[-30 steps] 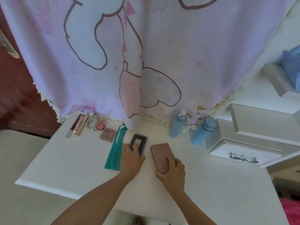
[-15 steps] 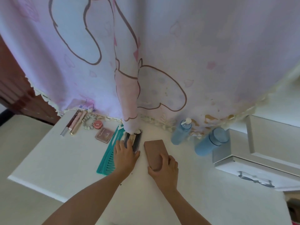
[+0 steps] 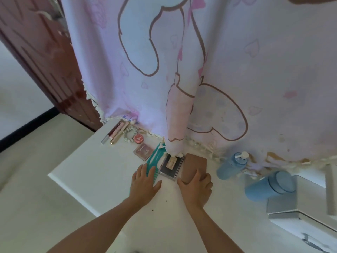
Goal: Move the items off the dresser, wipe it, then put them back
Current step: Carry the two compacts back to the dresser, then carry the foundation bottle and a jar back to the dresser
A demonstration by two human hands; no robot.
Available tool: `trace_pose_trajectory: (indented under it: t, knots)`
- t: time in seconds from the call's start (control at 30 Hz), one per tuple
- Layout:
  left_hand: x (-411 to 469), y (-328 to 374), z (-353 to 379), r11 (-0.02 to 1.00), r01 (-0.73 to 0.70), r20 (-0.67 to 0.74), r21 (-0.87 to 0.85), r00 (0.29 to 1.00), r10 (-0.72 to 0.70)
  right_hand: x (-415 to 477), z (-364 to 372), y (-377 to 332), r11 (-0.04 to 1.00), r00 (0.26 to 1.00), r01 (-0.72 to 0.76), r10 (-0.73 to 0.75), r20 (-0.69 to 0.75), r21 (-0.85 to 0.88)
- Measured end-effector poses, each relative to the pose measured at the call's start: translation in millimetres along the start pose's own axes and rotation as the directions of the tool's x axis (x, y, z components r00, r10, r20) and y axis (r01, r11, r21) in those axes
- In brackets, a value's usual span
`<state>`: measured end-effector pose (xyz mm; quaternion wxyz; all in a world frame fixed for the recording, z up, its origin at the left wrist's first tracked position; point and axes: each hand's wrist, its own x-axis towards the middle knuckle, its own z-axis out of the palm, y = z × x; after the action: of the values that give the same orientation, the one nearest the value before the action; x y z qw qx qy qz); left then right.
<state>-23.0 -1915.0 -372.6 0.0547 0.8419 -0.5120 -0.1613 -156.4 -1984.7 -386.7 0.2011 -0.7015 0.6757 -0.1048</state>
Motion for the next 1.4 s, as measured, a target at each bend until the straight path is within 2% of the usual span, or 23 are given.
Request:
trace_pose_trajectory:
  t: [0.07,0.17,0.4,0.57,0.7,0.83,0.97,1.03,1.17,1.3,1.4]
  knots:
    - [-4,-9,-8,1.000,0.014,-0.026,0.008,1.000,-0.014,3,2,-2,1.000,1.000,0.010,-0.010,-0.021,-0.020]
    - [-10,-27,-10,0.992,0.098,0.049,-0.083,0.994,-0.094,5,-1,-4,0.999,1.000,-0.030,0.030,-0.001,-0.042]
    - [-39,-81,-35,0.966,0.227,-0.109,-0.126,0.964,-0.241,-5,-4,-14,0.987,1.000,0.027,-0.028,-0.003,-0.160]
    - [-88,-123,-47,0.925,0.303,-0.192,-0.230,0.917,-0.349,-41,2,-48,0.943,0.976,0.217,-0.212,0.048,-0.252]
    - [-147,-166,-61,0.870,0.375,-0.251,-0.322,0.852,-0.460,-94,16,-94,0.880,0.915,0.402,-0.374,0.153,-0.252]
    - [-212,-216,-74,0.779,0.469,-0.297,-0.416,0.740,-0.604,-161,34,-144,0.772,0.788,0.613,-0.582,0.202,-0.170]
    - [-291,-268,-79,0.702,0.548,-0.332,-0.455,0.627,-0.704,-241,50,-192,0.642,0.647,0.758,-0.716,0.261,-0.117]
    - [-335,-292,-81,0.667,0.579,-0.359,-0.468,0.565,-0.743,-283,60,-213,0.524,0.532,0.846,-0.815,0.232,-0.099]
    - [-425,-331,-81,0.566,0.655,-0.383,-0.501,0.419,-0.823,-363,73,-251,0.355,0.354,0.934,-0.898,0.261,-0.045]
    - [-503,-356,-84,0.434,0.695,-0.387,-0.572,0.238,-0.891,-432,76,-280,0.182,0.163,0.982,-0.948,0.272,0.047]
    - [-551,-369,-94,0.381,0.707,-0.422,-0.596,0.128,-0.898,-477,74,-306,0.024,0.000,0.995,-0.968,0.251,0.093]
